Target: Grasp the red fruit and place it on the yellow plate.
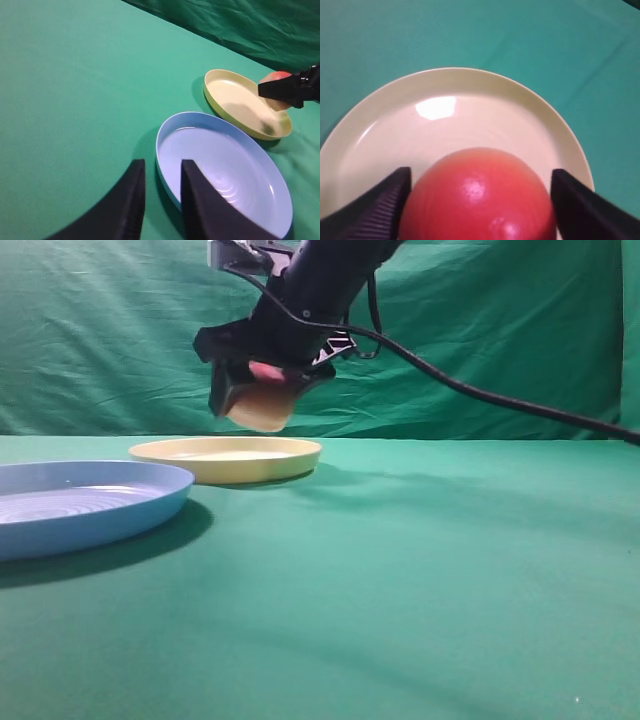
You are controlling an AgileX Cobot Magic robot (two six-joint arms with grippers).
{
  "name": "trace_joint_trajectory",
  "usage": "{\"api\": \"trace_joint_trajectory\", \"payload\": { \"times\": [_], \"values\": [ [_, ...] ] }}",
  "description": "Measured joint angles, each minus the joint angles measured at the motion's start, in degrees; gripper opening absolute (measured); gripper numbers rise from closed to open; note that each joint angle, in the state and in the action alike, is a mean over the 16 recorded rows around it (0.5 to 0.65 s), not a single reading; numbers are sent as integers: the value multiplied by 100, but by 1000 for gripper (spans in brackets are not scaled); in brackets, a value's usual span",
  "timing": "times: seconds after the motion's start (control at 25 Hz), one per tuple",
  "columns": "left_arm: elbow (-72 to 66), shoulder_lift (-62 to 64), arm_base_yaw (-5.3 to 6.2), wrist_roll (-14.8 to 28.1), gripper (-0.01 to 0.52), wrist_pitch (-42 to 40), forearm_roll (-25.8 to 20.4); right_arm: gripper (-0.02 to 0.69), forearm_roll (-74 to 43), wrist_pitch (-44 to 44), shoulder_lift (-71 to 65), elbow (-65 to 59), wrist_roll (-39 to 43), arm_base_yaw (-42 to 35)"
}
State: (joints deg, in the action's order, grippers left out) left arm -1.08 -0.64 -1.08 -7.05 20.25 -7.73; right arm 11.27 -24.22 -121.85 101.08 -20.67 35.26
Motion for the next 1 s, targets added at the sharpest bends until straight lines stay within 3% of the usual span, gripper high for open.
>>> {"api": "trace_joint_trajectory", "payload": {
  "times": [0.12, 0.48, 0.64, 0.76, 1.0],
  "values": [
    [0, 0, 0, 0, 157, 0, 0, 520, -92, -484, 494, 5, 41, 2],
    [0, 0, 0, 0, 157, 0, 0, 165, -267, -2369, 2434, -117, 507, 5],
    [0, 0, 0, 0, 157, 0, 0, 45, -219, -2794, 3398, -598, 761, 5],
    [0, 0, 0, 0, 157, 0, 0, 7, -159, -2754, 4176, -1221, 917, 5],
    [0, 0, 0, 0, 157, 0, 0, 0, -21, -2171, 5919, -2979, 1036, 5]
  ]
}}
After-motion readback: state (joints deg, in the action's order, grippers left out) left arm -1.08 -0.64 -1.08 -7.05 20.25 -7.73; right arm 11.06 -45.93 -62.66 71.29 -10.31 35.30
